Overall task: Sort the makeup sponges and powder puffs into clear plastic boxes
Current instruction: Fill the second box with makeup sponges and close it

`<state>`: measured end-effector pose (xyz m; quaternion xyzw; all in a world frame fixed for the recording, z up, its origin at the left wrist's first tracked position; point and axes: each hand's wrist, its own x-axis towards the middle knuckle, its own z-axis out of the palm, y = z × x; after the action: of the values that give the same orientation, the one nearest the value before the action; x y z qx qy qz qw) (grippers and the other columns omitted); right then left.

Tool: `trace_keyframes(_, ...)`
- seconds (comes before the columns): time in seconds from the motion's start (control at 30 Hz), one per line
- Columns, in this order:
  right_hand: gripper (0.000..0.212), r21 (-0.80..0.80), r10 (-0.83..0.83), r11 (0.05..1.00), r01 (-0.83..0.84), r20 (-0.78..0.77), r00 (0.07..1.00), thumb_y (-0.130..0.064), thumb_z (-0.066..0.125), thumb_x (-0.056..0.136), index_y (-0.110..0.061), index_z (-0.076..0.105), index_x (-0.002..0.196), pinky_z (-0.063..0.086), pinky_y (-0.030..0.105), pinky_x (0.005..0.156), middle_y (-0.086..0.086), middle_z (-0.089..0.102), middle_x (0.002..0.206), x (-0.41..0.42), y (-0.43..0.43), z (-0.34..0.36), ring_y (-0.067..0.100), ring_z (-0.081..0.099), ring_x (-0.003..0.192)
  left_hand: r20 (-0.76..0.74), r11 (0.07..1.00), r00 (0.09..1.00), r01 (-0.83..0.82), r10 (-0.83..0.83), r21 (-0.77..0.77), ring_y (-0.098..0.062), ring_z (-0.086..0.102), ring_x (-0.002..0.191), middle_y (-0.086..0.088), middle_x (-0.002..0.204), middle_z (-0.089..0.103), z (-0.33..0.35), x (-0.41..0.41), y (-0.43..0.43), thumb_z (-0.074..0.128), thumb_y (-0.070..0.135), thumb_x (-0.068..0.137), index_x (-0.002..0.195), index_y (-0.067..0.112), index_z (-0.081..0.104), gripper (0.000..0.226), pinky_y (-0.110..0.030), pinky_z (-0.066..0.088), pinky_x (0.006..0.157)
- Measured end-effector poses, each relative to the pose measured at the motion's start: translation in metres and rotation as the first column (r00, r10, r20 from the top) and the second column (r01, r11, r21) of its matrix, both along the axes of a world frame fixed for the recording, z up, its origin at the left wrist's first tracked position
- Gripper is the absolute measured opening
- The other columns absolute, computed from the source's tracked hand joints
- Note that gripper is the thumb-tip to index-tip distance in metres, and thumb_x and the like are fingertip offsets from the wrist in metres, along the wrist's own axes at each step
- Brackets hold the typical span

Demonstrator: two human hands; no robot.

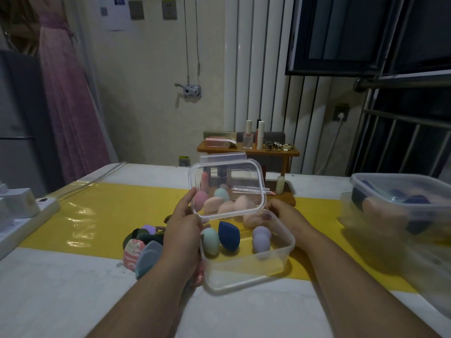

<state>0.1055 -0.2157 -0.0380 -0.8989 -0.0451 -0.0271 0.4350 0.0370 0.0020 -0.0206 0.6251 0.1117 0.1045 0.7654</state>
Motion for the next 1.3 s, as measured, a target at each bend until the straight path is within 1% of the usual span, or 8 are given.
trace_keyframes(0.17,0.018,-0.105,0.081,0.991,-0.080,0.010,0.997,-0.024,0.065,0.093,-0.041,0.059,0.091,0.046,0.018,0.068,-0.016,0.063,0.090,-0.003,0.000,0.004,0.004,0.059,0.086,0.003,1.000,1.000,-0.001,0.001,-0.005,-0.027,0.061,0.111,-0.002,0.136,0.056,-0.001,0.001,0.000,0.040,-0.009,0.091,0.129,0.045,0.057,0.069,-0.039,0.057,0.079)
trace_keyframes(0.27,0.013,-0.167,0.040,0.985,-0.034,0.036,0.999,-0.031,0.071,0.087,-0.031,0.068,0.100,0.052,0.022,0.074,-0.013,0.065,0.097,-0.001,-0.008,0.002,0.008,0.061,0.091,0.006,1.000,1.000,0.005,-0.004,-0.014,-0.027,0.062,0.108,-0.002,0.134,0.058,0.000,0.000,0.000,0.040,-0.009,0.091,0.129,0.044,0.058,0.068,-0.035,0.055,0.072)
trace_keyframes(0.47,0.022,0.045,-0.225,0.974,0.223,0.065,0.972,-0.018,0.078,0.077,-0.018,0.069,0.097,0.054,0.032,0.068,0.001,0.068,0.098,-0.004,-0.018,0.019,0.015,0.062,0.084,0.012,1.000,1.000,0.001,-0.001,0.002,-0.026,0.062,0.107,-0.001,0.135,0.058,0.002,0.000,-0.001,0.041,-0.009,0.089,0.128,0.047,0.057,0.070,-0.034,0.055,0.070)
trace_keyframes(0.7,0.049,0.199,-0.246,0.957,0.213,0.162,0.956,-0.016,0.067,0.084,-0.034,0.049,0.126,0.057,0.040,0.081,0.002,0.055,0.110,-0.019,-0.009,0.055,0.024,0.059,0.095,0.005,1.000,1.000,0.004,-0.004,0.000,-0.021,0.063,0.101,0.003,0.131,0.059,0.006,-0.004,-0.002,0.040,-0.009,0.090,0.130,0.044,0.056,0.069,-0.027,0.052,0.062)
trace_keyframes(0.83,0.025,0.086,0.037,0.995,-0.043,0.073,0.997,-0.012,0.064,0.085,-0.028,0.059,0.104,0.056,0.029,0.062,0.003,0.062,0.100,-0.037,0.003,0.083,0.021,0.064,0.075,-0.001,1.000,1.000,0.013,-0.013,-0.004,-0.022,0.062,0.104,0.001,0.137,0.055,0.005,-0.004,-0.001,0.039,-0.009,0.091,0.130,0.046,0.055,0.070,-0.029,0.054,0.065)
trace_keyframes(0.93,0.028,-0.188,0.187,0.963,-0.192,-0.044,0.981,-0.019,0.076,0.078,-0.030,0.059,0.098,0.052,0.026,0.064,-0.002,0.066,0.098,-0.045,0.013,0.090,0.015,0.066,0.083,0.002,1.000,1.000,0.014,-0.014,0.001,-0.024,0.062,0.105,0.000,0.138,0.055,0.005,-0.005,0.000,0.040,-0.009,0.091,0.131,0.045,0.055,0.069,-0.030,0.053,0.064)
trace_keyframes(1.03,0.031,-0.348,0.190,0.915,-0.202,-0.070,0.979,-0.023,0.081,0.075,-0.032,0.060,0.096,0.055,0.027,0.072,-0.009,0.064,0.098,-0.048,0.024,0.089,0.012,0.063,0.090,-0.002,1.000,1.000,0.010,-0.010,0.001,-0.022,0.061,0.103,0.003,0.137,0.053,0.007,-0.007,-0.002,0.039,-0.010,0.091,0.131,0.045,0.055,0.070,-0.027,0.052,0.062)
trace_keyframes(1.3,0.032,-0.420,0.175,0.885,-0.199,-0.096,0.980,-0.021,0.084,0.073,-0.033,0.061,0.092,0.056,0.028,0.074,-0.010,0.063,0.099,-0.047,0.035,0.081,0.013,0.063,0.090,0.008,1.000,1.000,0.017,-0.017,-0.027,-0.022,0.064,0.098,0.001,0.137,0.056,0.006,-0.005,-0.001,0.040,-0.011,0.089,0.131,0.045,0.056,0.071,-0.022,0.053,0.051)
